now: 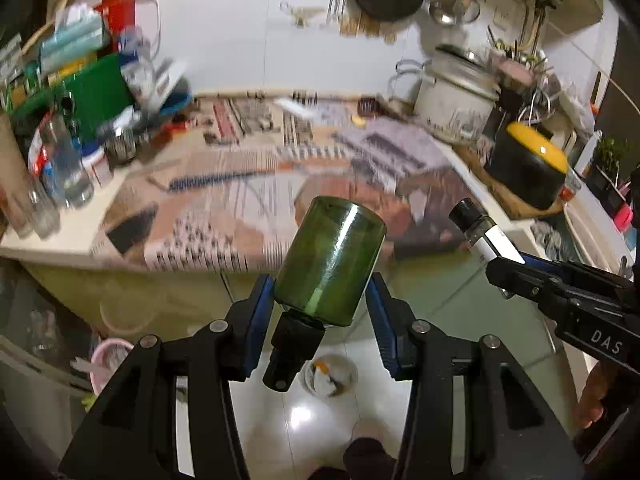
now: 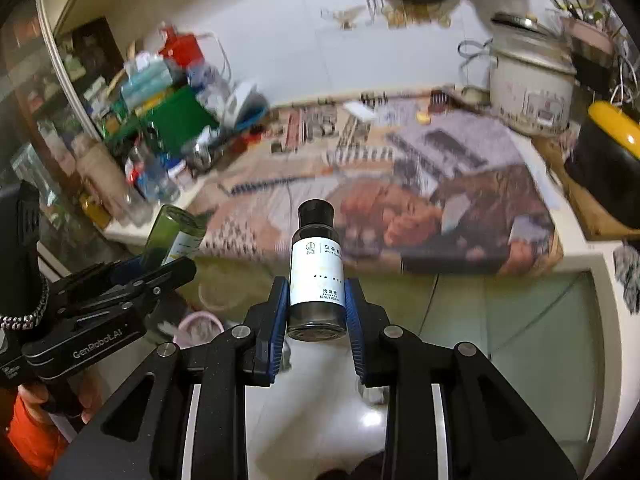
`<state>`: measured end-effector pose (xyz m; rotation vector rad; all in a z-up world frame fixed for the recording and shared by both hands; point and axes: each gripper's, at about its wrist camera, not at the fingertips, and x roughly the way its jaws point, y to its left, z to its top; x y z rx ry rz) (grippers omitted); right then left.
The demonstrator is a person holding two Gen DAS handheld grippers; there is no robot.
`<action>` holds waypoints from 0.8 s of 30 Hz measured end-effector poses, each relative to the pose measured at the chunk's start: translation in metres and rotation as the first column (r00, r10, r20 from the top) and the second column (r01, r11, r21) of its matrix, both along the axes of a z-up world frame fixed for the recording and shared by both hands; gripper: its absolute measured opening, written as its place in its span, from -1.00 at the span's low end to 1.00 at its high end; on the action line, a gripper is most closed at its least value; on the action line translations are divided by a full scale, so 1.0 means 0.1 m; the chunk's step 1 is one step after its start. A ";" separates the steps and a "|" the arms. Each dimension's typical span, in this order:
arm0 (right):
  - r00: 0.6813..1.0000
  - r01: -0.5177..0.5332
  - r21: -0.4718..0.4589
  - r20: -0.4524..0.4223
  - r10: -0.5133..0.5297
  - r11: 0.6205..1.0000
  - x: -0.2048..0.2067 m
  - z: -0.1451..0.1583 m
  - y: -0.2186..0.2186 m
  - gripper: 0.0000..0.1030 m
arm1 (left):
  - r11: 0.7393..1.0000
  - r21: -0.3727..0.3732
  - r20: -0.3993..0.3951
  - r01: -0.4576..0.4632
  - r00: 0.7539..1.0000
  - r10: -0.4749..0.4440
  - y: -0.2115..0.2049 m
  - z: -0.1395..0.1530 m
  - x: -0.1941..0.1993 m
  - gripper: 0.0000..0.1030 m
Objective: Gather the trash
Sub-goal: 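Carry both bottles down over the white bucket with both tools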
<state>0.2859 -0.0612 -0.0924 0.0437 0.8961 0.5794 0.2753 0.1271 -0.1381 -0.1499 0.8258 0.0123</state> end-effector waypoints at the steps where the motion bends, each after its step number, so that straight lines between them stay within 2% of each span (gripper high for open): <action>1: 1.000 -0.005 -0.012 -0.019 0.005 1.000 -0.04 -0.08 0.01 -0.50 | 1.000 -0.010 -0.015 0.001 1.000 -0.001 -0.01 -0.08 -0.02 -0.10; 4: 0.998 -0.021 -0.040 -0.060 0.018 0.999 -0.10 -0.30 -0.01 -0.50 | 0.999 -0.049 -0.060 0.006 0.998 -0.009 -0.07 -0.37 -0.02 -0.10; 7: 0.994 -0.031 -0.052 -0.109 0.025 0.998 -0.05 -0.61 -0.08 -0.50 | 0.998 -0.057 -0.120 -0.002 0.993 -0.005 -0.14 -0.76 0.04 -0.10; 12: 0.986 -0.035 -0.072 -0.167 0.022 0.997 0.07 -1.23 -0.21 -0.50 | 0.997 -0.074 -0.187 -0.006 0.982 -0.008 -0.27 -1.60 0.22 -0.10; 14: 0.984 -0.032 -0.091 -0.177 0.016 0.995 0.13 -1.55 -0.26 -0.50 | 0.997 -0.078 -0.201 -0.007 0.980 -0.009 -0.33 -1.94 0.29 -0.10; 18: 0.978 -0.019 -0.099 -0.208 -0.002 0.995 0.25 -2.26 -0.38 -0.50 | 0.996 -0.082 -0.230 -0.017 0.973 -0.003 -0.43 -2.79 0.44 -0.10; 22: 0.965 -0.005 -0.108 -0.259 -0.024 0.994 0.38 -3.12 -0.48 -0.50 | 0.991 -0.129 -0.296 -0.019 0.955 -0.020 -0.48 -3.71 0.60 -0.10; 24: 0.955 -0.001 -0.117 -0.294 -0.033 0.993 0.44 -3.60 -0.52 -0.50 | 0.990 -0.142 -0.320 -0.013 0.947 -0.033 -0.49 -4.06 0.65 -0.10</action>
